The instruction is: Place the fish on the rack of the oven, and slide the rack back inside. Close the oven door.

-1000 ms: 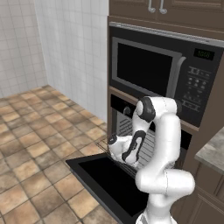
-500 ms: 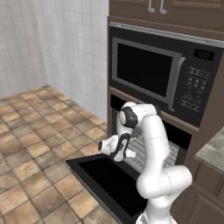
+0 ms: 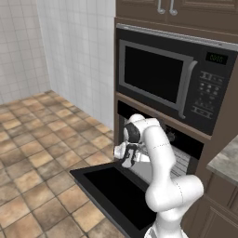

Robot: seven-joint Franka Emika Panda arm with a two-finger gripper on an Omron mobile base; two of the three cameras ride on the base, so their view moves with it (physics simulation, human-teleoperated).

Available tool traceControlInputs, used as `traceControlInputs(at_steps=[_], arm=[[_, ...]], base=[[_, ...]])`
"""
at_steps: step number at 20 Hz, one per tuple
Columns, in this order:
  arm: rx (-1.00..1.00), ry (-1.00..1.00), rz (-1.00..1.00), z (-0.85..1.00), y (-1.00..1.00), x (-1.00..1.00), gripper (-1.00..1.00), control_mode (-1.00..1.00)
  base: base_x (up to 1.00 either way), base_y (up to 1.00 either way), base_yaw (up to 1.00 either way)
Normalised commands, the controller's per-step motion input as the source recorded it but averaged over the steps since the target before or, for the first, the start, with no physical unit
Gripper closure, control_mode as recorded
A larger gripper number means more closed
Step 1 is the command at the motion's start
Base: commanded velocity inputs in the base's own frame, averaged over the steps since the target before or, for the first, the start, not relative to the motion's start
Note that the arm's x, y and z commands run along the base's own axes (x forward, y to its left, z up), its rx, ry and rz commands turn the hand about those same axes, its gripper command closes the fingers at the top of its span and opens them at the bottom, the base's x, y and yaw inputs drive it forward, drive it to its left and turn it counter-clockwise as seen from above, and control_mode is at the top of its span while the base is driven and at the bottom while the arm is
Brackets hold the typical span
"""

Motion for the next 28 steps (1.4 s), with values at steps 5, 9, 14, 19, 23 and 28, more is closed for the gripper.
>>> traceControlInputs(at_steps=[5,9,14,19,23,28], arm=[[-0.02,-0.31,-0.03,0.23,-0.07,-1.00,-1.00,-1.00],[0.00,-0.40,-0.01,0.83,0.06,-1.00,-1.00,-1.00],[-0.02,-0.50,-0.01,0.81,0.59,-1.00,-1.00,-1.00],[-0.10,-0.64,-0.08,0.33,0.92,-1.00,-1.00,-1.00],[-0.11,-0.67,-0.09,0.32,0.95,-1.00,-1.00,-1.00],[-0.09,-0.61,-0.10,0.63,0.83,-1.00,-1.00,-1.00]], base=[[0.00,0.00,0.00],[0.00,0.00,0.00],[0.00,0.00,0.00],[0.00,0.00,0.00],[0.00,0.00,0.00],[0.00,0.00,0.00]])
